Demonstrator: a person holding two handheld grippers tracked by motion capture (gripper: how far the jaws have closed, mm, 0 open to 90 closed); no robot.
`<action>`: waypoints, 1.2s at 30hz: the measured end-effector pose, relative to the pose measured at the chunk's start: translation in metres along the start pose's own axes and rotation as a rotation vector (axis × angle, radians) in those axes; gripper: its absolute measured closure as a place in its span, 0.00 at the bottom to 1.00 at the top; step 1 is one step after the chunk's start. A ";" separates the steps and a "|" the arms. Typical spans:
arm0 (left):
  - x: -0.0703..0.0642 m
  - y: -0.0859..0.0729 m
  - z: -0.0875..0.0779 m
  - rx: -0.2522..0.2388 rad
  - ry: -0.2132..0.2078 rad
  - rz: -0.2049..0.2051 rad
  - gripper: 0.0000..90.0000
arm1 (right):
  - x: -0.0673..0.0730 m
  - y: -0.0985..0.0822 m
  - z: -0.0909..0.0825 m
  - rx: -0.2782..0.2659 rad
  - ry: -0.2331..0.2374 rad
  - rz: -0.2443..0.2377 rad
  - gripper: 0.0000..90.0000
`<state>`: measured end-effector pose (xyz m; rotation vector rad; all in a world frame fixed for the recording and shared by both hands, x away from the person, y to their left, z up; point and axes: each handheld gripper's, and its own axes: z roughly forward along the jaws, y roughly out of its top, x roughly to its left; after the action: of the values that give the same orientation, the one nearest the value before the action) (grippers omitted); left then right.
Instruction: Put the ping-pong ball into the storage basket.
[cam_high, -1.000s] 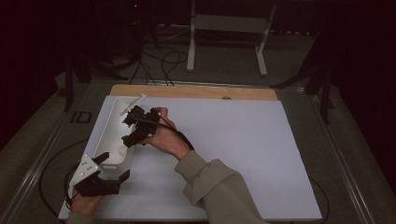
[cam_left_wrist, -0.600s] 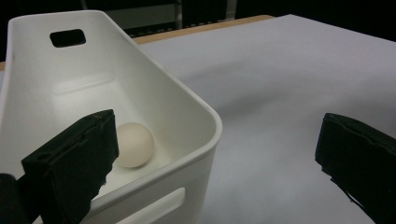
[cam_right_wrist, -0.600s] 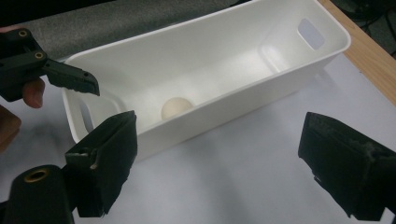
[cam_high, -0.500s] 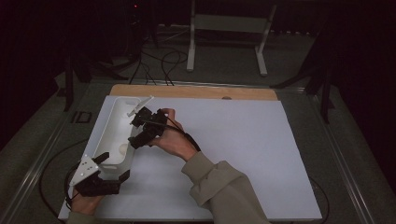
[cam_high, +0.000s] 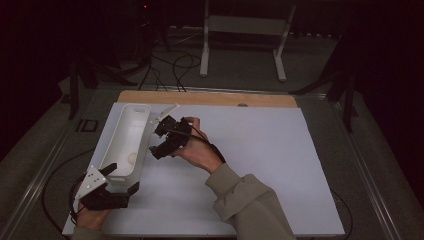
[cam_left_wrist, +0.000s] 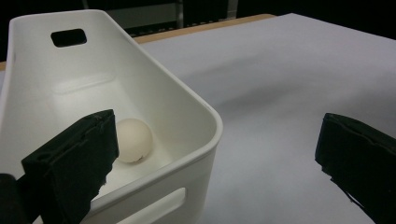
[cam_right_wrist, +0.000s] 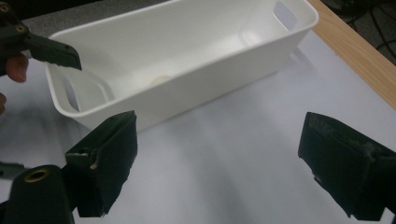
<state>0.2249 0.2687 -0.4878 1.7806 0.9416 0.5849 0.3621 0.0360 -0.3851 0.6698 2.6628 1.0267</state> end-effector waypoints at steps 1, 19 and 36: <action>0.000 0.000 0.000 0.000 0.000 0.000 0.00 | -0.001 -0.002 -0.001 0.000 -0.003 -0.001 0.12; 0.000 0.000 0.001 0.004 0.006 0.003 0.00 | -0.023 -0.036 -0.024 -0.010 -0.048 0.053 0.11; -0.001 0.001 0.002 0.007 0.010 0.001 0.00 | -0.040 -0.073 -0.044 -0.006 -0.083 0.073 0.11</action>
<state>0.2260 0.2672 -0.4879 1.7858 0.9504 0.5921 0.3565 -0.0568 -0.4009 0.7959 2.5804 1.0027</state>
